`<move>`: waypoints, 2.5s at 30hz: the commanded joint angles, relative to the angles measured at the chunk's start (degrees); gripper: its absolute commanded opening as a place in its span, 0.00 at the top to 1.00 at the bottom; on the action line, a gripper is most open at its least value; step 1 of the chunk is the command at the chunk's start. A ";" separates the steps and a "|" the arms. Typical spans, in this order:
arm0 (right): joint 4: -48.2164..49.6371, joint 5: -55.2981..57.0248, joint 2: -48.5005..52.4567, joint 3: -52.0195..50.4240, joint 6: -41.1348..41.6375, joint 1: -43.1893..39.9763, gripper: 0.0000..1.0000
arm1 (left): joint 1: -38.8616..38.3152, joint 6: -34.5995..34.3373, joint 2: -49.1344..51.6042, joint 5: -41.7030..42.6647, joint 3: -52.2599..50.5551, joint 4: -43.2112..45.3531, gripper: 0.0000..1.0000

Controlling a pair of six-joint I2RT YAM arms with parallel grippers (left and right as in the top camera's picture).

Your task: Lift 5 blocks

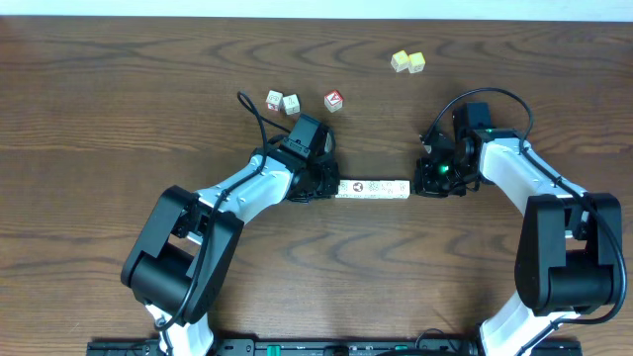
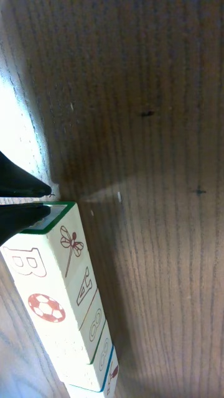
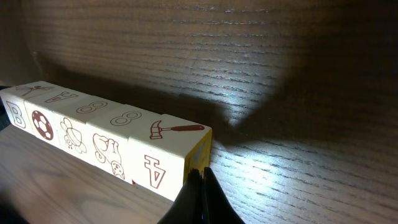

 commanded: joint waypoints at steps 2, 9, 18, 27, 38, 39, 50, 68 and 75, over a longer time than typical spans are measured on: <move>0.33 -1.46 -0.55 -0.42 -0.42 0.66 0.99 | -0.33 -0.33 0.35 1.25 -0.37 -0.02 0.93; 0.68 -4.55 -0.55 -0.39 -0.26 0.66 0.99 | -1.25 -0.31 0.35 1.20 -0.37 0.02 0.93; 0.72 -6.10 -0.55 -0.39 -0.26 0.66 0.99 | -1.62 -0.31 0.28 2.73 -0.35 0.02 0.93; 0.55 -0.81 -0.55 -0.48 0.70 0.66 0.99 | -1.62 -0.31 0.26 2.71 -0.35 0.00 0.93; 2.58 0.17 -0.55 -2.05 1.73 0.66 0.99 | -1.62 -0.28 0.26 2.69 -0.35 0.00 0.93; 2.64 0.15 -0.55 -2.05 1.73 0.66 0.99 | -1.62 -0.31 0.26 2.69 -0.35 0.00 0.93; 2.36 -4.61 -0.66 -1.88 1.73 0.68 0.99 | -1.62 -0.28 0.26 2.71 -0.35 0.00 0.93; 1.49 -4.59 -1.51 -1.40 0.17 0.76 0.99 | -1.62 -0.26 0.22 3.85 -0.35 0.04 0.93; 0.09 -4.39 -5.57 -1.33 -0.87 1.05 0.99 | -1.62 -0.26 -1.14 3.82 -0.33 0.04 0.93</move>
